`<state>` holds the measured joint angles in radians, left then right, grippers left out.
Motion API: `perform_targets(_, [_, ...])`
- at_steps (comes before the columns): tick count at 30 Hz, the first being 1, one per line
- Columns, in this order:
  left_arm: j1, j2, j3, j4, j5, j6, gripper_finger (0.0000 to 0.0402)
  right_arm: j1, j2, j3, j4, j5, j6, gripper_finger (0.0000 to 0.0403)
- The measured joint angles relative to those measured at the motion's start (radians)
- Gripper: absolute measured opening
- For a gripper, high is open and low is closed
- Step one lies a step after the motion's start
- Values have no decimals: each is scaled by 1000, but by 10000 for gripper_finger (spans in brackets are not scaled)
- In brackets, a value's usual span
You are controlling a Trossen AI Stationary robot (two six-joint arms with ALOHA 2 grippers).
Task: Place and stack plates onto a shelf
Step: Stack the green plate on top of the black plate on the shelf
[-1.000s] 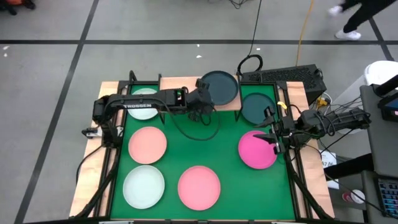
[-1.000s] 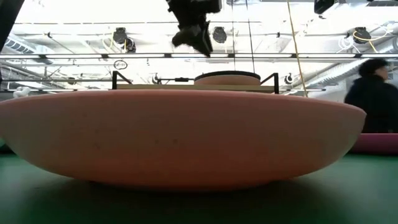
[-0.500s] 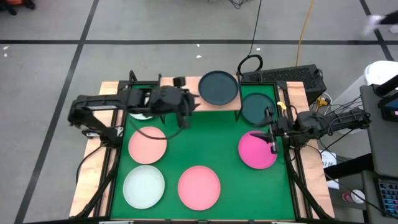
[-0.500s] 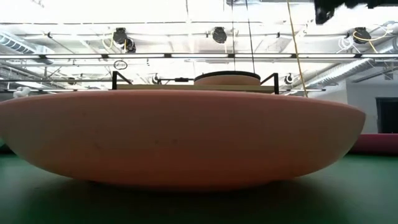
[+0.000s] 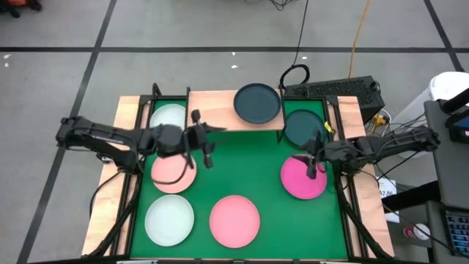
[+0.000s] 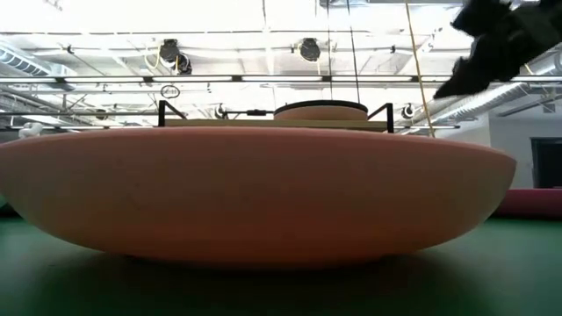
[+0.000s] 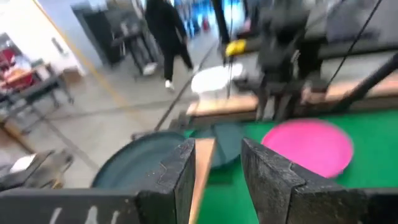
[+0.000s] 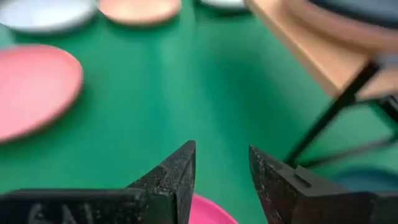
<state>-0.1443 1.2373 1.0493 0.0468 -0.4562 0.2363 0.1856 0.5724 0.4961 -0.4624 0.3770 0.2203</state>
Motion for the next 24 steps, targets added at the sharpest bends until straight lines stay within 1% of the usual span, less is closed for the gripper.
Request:
perform_targets(2, [-19, -7, -87, 200, 0, 8, 136, -17, 29, 0, -49, 22, 26, 130])
perform_targets(5, [-31, -9, -198, 428, -1, 32, 136, -54, 91, -1, -89, 71, 67, 130])
perform_targets(7, [-34, -10, -258, 535, -2, 29, 136, -85, 136, -1, -92, 85, 85, 130])
perform_targets(9, [-34, -7, -306, 607, -1, 4, 136, -122, 174, 0, -94, 98, 88, 130])
perform_targets(12, [-33, -3, -364, 661, -1, -33, 136, -195, 244, 0, -96, 96, 85, 130])
perform_targets(18, [-33, -3, -394, 663, -1, -68, 136, -321, 385, 0, -75, 89, 21, 130])
perform_targets(24, [-33, -4, -394, 662, -1, -63, 136, -395, 502, 0, -31, 17, -27, 130])
